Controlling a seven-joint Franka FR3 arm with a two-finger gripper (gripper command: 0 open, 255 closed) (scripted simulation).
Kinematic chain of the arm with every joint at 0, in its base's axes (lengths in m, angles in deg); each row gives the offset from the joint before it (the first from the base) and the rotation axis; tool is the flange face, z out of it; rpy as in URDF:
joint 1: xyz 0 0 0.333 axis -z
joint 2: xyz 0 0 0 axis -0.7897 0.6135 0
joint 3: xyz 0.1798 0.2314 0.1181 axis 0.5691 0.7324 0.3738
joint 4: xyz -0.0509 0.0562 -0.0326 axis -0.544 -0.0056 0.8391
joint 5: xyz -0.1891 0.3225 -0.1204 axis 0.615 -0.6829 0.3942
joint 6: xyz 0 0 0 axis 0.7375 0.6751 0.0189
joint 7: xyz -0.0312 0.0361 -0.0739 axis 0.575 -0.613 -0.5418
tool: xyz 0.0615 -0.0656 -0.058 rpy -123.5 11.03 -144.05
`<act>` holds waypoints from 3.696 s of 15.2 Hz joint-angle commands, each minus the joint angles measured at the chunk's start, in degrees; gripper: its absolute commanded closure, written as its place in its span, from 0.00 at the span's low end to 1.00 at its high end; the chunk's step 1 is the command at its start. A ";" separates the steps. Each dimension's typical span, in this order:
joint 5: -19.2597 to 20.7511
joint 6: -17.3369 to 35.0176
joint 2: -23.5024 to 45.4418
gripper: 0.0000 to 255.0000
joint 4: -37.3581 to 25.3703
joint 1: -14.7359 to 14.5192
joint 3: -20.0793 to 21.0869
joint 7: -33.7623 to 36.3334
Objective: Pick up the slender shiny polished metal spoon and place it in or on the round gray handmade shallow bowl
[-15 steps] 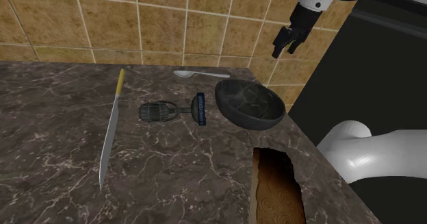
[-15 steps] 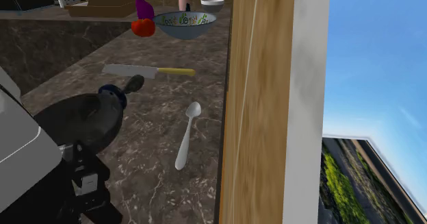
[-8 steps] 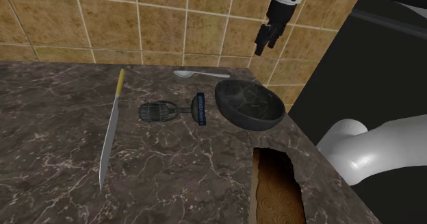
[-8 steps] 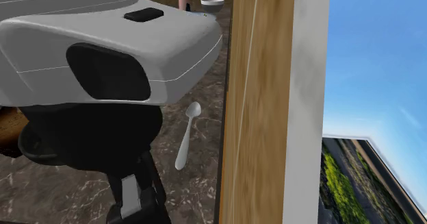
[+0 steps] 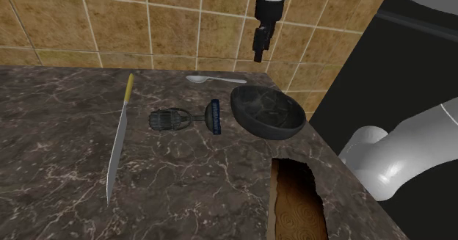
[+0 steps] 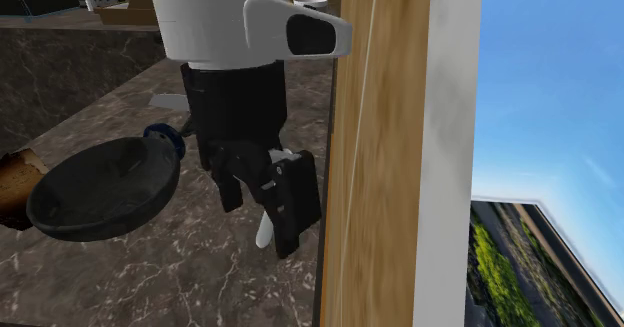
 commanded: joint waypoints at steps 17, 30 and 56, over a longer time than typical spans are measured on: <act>2.46 5.98 14.42 0.00 -4.08 -7.76 5.58 -12.09; 2.46 5.96 14.43 1.00 -4.11 -7.77 5.59 -12.09; 3.39 -11.72 18.69 1.00 -26.17 -8.01 6.16 -14.71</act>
